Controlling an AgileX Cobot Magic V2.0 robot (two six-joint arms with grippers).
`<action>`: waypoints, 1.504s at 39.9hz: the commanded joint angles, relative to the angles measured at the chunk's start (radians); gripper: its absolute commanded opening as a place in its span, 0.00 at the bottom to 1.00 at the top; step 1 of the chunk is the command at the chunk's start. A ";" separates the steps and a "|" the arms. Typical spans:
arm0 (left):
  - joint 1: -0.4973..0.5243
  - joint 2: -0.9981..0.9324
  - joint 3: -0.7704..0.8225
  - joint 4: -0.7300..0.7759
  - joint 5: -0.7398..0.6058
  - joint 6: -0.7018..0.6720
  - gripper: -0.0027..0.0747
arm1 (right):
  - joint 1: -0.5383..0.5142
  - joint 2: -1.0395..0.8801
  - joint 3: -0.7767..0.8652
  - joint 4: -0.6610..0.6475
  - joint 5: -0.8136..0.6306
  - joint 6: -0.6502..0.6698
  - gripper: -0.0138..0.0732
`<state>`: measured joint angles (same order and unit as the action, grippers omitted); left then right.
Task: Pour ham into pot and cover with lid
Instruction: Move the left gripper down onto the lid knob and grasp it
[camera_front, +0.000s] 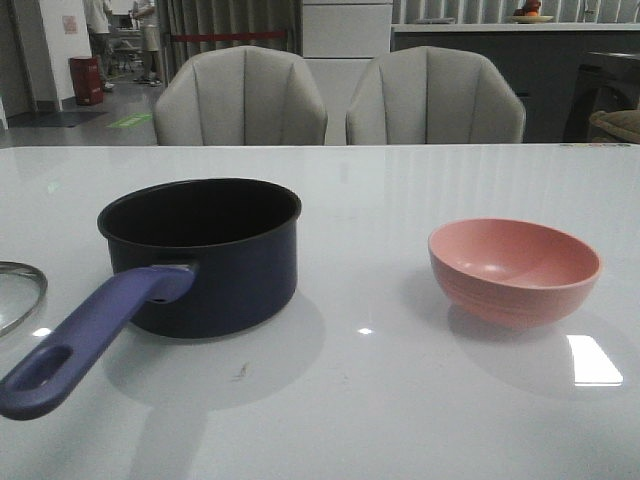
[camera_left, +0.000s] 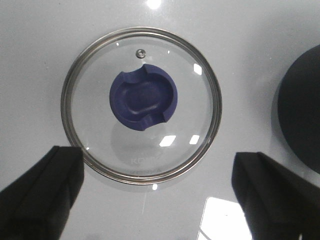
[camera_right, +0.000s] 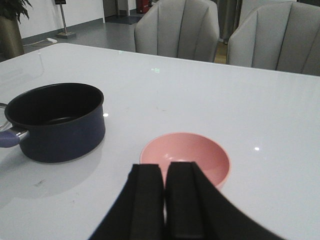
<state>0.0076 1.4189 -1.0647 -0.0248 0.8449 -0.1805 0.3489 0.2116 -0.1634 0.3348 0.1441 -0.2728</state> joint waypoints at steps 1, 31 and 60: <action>0.015 0.044 -0.095 -0.011 0.024 0.007 0.84 | 0.002 0.007 -0.029 0.005 -0.072 -0.010 0.36; 0.026 0.446 -0.405 -0.014 0.270 0.003 0.85 | 0.002 0.007 -0.029 0.005 -0.072 -0.010 0.36; 0.048 0.501 -0.406 -0.013 0.243 -0.014 0.84 | 0.002 0.007 -0.029 0.005 -0.072 -0.010 0.36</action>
<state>0.0546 1.9553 -1.4397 -0.0310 1.0996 -0.1807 0.3489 0.2116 -0.1634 0.3348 0.1441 -0.2728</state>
